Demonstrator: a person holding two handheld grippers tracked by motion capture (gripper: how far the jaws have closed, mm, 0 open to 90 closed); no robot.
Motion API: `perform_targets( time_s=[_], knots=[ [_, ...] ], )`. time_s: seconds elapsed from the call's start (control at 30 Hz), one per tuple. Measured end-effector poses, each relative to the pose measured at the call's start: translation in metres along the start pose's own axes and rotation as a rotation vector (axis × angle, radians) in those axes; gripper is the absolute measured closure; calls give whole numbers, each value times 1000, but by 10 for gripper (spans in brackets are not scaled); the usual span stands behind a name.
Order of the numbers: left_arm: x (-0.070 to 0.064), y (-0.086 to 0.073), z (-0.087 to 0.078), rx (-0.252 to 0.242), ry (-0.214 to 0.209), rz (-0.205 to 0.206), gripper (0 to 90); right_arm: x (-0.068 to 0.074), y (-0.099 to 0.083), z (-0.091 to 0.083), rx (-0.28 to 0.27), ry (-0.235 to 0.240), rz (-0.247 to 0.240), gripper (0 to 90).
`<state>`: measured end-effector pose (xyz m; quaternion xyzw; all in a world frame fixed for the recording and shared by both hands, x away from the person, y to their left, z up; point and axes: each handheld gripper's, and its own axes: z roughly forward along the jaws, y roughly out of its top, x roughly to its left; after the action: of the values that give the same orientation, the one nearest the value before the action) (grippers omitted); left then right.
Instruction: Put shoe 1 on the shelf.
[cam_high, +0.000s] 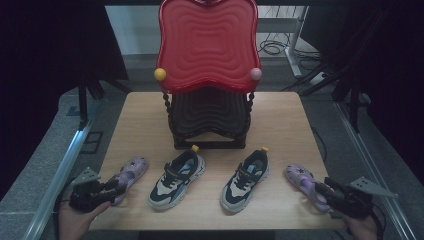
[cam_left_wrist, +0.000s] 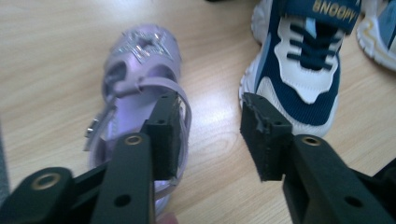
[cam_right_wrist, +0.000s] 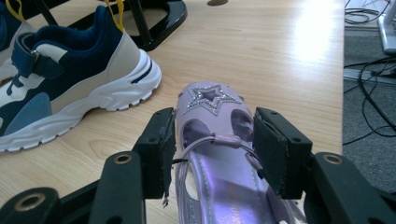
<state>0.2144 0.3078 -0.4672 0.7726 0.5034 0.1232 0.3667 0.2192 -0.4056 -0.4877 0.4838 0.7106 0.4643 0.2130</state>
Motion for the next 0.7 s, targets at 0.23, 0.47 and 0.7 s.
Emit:
perform_targets(
  time_s=[0.23, 0.47, 0.7],
  knots=[
    [3, 1, 12, 44, 26, 5, 640, 0, -2, -2, 1, -10, 10, 494],
    [5, -1, 22, 75, 22, 13, 718, 4, -3, 5, 18, -1, 2, 492],
    [6, -1, 30, 107, 41, 18, 836, 4, -4, 3, 18, -3, 1, 493]
  ],
)
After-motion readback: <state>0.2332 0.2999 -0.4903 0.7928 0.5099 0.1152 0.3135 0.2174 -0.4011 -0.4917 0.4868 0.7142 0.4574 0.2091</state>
